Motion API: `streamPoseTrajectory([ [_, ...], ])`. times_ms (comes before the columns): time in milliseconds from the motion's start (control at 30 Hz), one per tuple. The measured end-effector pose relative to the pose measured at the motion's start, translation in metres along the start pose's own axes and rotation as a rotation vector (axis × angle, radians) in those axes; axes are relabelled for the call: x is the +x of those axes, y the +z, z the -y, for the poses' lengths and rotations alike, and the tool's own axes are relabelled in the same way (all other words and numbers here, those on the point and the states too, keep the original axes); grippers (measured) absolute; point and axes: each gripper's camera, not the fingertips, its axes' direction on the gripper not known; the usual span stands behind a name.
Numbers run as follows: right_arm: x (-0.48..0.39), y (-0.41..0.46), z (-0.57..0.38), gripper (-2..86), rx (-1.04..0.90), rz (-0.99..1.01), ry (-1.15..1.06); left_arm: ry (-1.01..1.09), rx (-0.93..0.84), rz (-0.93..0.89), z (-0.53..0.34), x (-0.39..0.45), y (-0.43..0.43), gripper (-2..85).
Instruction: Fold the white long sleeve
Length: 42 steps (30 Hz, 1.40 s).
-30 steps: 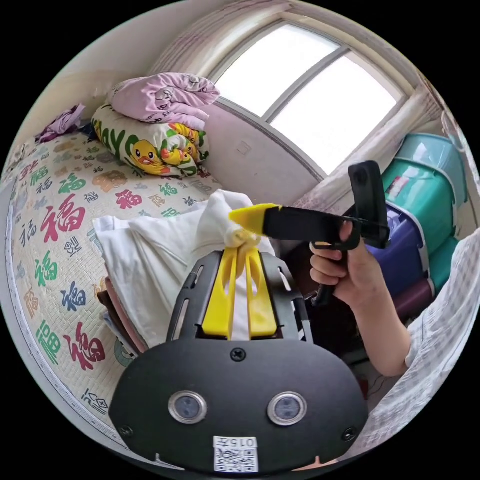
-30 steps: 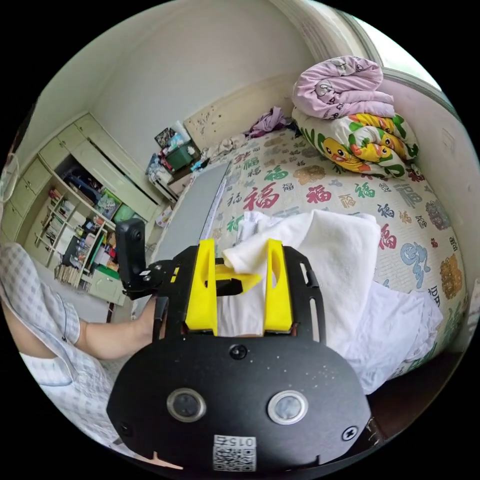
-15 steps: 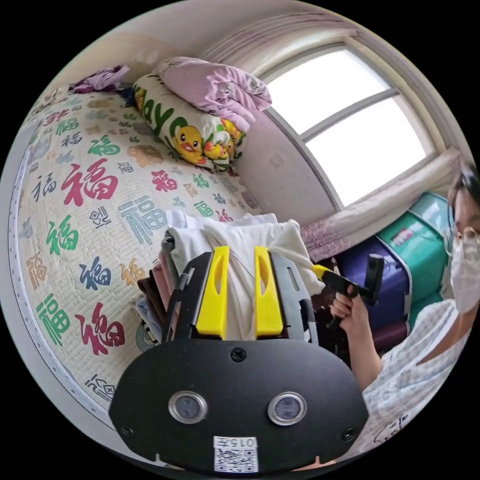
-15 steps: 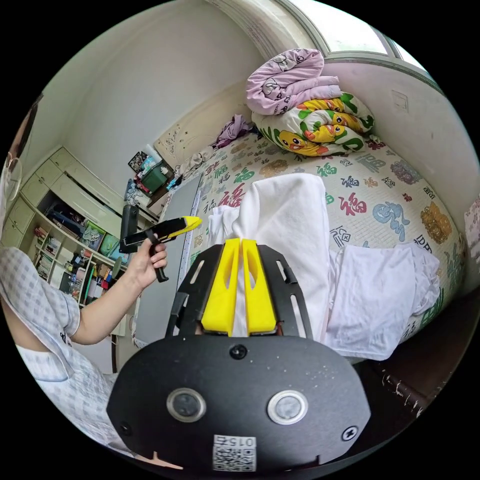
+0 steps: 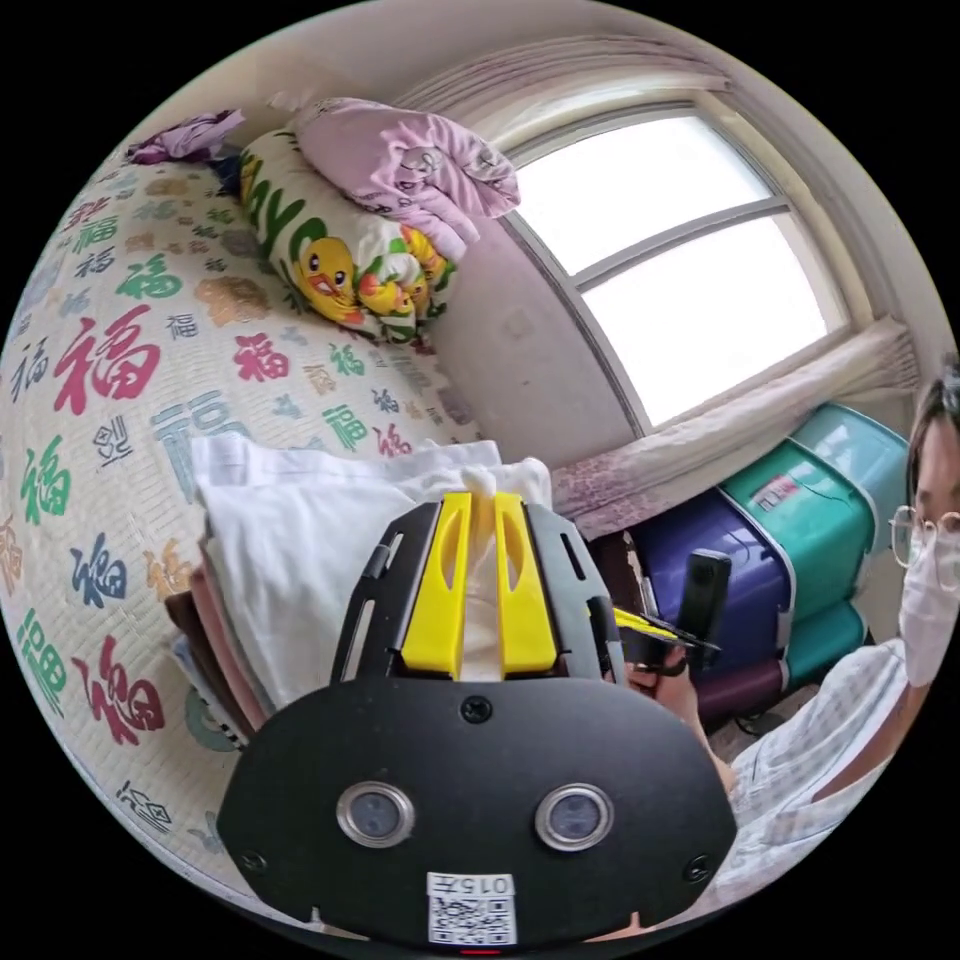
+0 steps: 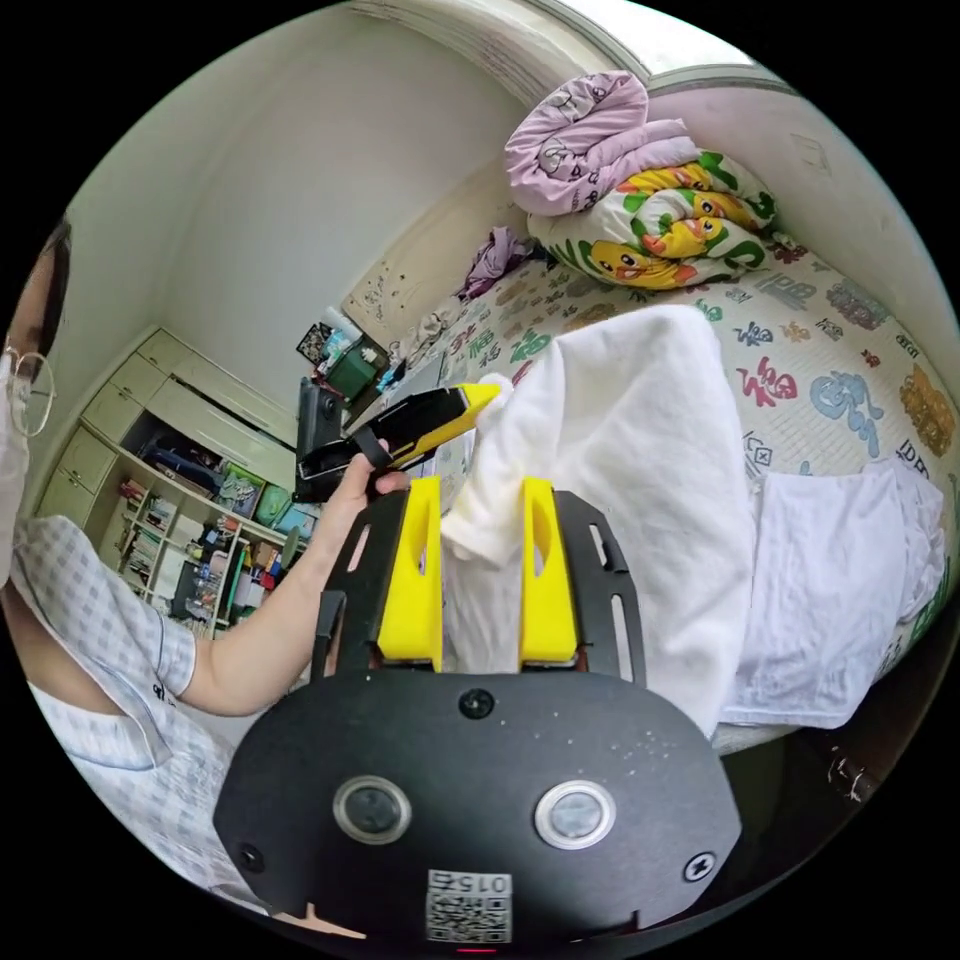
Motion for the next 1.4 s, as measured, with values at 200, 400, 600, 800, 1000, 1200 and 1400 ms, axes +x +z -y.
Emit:
streamPoseTrajectory([
  [200, -0.027, -0.031, -0.001, 5.7, -0.015, -0.102, 0.064, -0.042, 0.03, -0.146, -0.037, -0.015, -0.034, 3.1],
  [400, -0.097, -0.136, 0.006, 3.8, 0.173, -0.153, 0.027, -0.036, 0.162, -0.25, -0.069, -0.024, -0.126, 1.9],
  [600, -0.248, -0.261, 0.033, 3.4, 0.398, -0.262, -0.187, -0.02, 0.386, -0.353, -0.133, -0.035, -0.275, 1.0],
  [800, -0.397, -0.247, 0.075, 3.2, 0.347, -0.224, -0.299, 0.036, 0.543, -0.204, -0.222, -0.057, -0.484, 0.7],
  [1000, -0.522, -0.148, 0.085, 3.1, 0.126, -0.121, -0.211, -0.08, 0.516, 0.003, -0.341, -0.087, -0.669, 0.8],
  [1200, -0.66, -0.092, 0.1, 3.0, -0.121, -0.092, -0.196, -0.264, 0.521, 0.094, -0.456, -0.103, -0.811, 0.8],
  [1400, -0.768, -0.046, 0.167, 3.0, -0.336, -0.171, -0.312, -0.39, 0.504, 0.156, -0.516, -0.137, -0.875, 0.8],
])
